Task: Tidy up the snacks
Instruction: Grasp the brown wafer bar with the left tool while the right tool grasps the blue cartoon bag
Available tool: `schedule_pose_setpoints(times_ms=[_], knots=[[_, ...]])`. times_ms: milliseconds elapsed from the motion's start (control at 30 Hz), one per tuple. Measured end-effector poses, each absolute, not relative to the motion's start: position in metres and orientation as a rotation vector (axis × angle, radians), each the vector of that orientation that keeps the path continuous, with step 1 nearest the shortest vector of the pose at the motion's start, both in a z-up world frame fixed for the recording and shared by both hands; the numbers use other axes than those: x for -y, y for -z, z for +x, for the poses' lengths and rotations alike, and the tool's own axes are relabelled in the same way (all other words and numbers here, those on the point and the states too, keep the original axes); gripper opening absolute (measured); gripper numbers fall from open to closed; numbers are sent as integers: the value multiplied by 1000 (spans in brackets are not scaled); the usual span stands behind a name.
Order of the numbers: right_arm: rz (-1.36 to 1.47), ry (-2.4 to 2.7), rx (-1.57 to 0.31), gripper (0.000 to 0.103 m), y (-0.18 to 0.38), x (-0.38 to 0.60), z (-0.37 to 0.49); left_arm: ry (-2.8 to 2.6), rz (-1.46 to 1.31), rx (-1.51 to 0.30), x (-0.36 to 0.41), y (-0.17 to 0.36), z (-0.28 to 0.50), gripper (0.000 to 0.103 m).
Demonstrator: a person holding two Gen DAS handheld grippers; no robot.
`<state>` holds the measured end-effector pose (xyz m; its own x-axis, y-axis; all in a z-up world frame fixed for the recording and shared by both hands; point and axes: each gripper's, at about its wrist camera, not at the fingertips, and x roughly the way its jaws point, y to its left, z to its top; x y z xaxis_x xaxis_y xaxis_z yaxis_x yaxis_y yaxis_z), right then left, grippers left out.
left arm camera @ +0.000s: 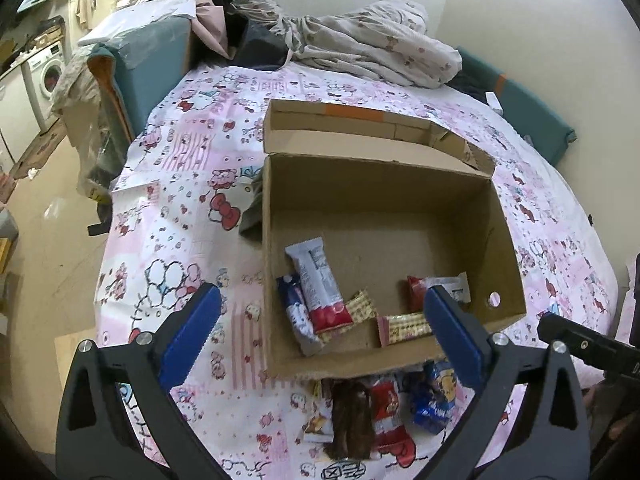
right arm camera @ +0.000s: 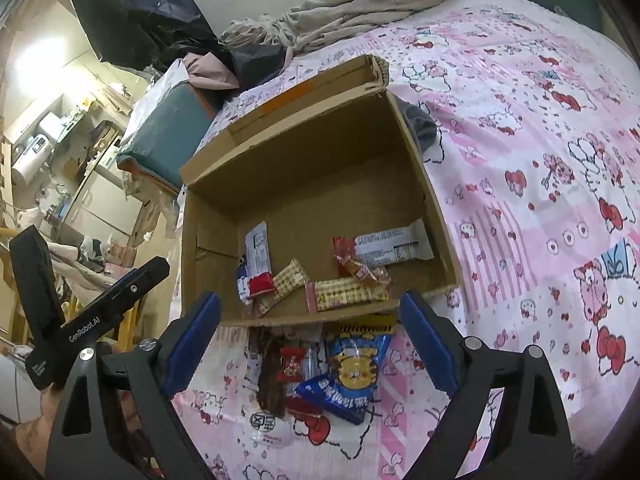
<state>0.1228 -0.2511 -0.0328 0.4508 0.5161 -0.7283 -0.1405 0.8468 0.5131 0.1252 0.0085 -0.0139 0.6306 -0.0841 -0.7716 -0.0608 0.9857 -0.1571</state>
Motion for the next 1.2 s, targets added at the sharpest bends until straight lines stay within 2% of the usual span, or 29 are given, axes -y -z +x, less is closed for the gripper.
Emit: schedule_pose_setpoints(times_ms=[733,1033,1200], knots=[[505,-377,-1142,93,56,257,92,-57,-158,-1015,-15,27,81,100],[375,-332,-1217,93,74,243,87,-80,-164,-1099,-20,44,71,100],[415,-335,-1255,93,83,242,86,-92,-205,-1143,-29,57,72,100]])
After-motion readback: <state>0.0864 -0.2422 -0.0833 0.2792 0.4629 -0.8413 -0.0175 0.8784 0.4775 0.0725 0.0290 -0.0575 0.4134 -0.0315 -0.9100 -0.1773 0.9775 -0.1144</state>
